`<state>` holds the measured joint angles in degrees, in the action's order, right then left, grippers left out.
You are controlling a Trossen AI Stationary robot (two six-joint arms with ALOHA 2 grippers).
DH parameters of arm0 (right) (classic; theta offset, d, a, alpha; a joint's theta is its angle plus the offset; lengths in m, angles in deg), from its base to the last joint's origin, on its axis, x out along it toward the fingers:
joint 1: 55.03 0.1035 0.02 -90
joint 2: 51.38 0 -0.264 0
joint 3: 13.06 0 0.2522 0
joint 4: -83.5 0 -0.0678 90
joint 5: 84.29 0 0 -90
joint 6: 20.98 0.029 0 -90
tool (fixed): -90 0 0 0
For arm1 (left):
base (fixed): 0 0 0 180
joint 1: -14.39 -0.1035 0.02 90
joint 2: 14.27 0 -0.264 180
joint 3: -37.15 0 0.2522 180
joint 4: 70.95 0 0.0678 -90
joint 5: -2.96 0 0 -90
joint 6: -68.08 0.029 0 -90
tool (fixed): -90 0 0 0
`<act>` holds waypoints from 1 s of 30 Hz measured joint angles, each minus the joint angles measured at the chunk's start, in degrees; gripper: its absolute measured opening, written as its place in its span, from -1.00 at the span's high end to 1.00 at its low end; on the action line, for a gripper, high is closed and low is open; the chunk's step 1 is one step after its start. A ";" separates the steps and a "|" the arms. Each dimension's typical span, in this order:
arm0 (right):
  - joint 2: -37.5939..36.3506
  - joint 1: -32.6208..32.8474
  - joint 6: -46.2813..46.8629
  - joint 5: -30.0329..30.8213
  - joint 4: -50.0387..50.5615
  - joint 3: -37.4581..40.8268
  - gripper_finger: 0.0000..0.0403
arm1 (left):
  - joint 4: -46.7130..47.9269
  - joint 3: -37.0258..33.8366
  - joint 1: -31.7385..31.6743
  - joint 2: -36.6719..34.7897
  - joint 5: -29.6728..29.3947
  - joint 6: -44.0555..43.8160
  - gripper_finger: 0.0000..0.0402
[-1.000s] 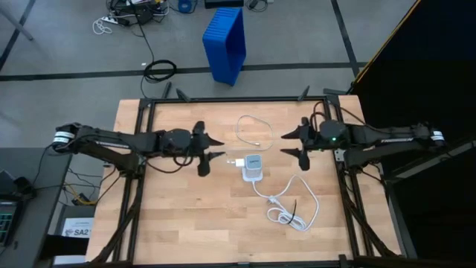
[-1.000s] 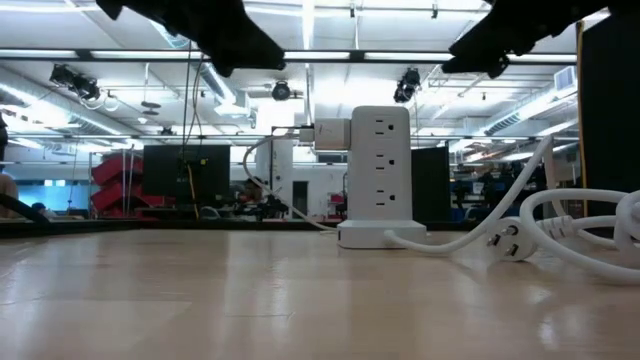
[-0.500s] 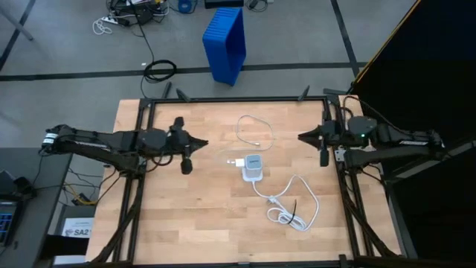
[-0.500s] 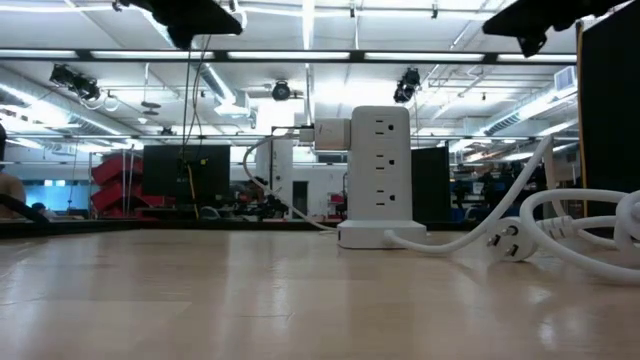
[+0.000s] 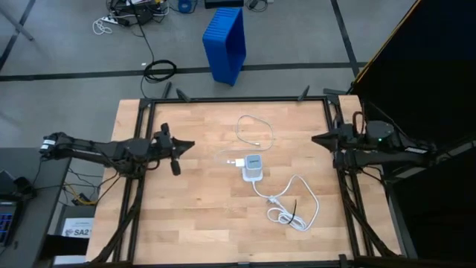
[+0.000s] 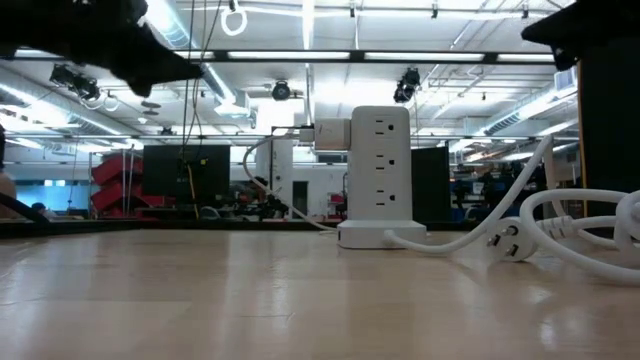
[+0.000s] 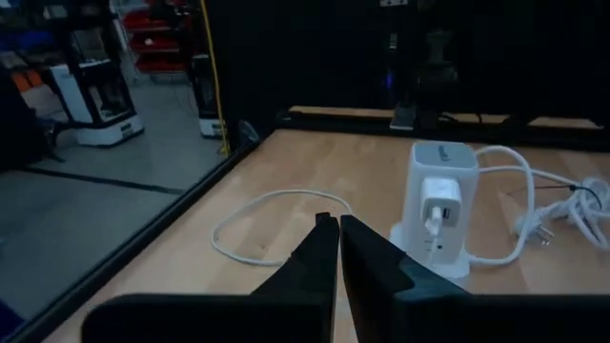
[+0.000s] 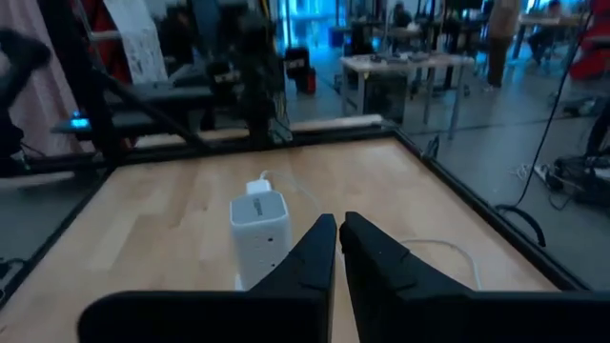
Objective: Insert USB
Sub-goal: Return to Home Position
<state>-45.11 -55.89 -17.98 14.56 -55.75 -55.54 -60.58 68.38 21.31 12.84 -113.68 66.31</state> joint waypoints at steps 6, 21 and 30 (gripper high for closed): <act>-6.20 -0.02 1.72 5.32 -1.55 -0.12 0.99 | 1.86 -2.37 -0.04 -13.51 -2.12 1.56 1.00; -4.03 -0.07 1.58 0.79 -26.21 22.08 1.00 | 10.08 -7.39 -0.04 -25.60 0.77 2.66 1.00; -3.62 -0.09 -0.20 -0.11 -32.17 28.12 1.00 | 9.58 -9.83 -0.05 -27.09 3.54 5.96 1.00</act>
<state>-48.73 -55.98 -18.17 14.45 -87.93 -27.42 -51.01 58.55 21.25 -14.25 -110.15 72.27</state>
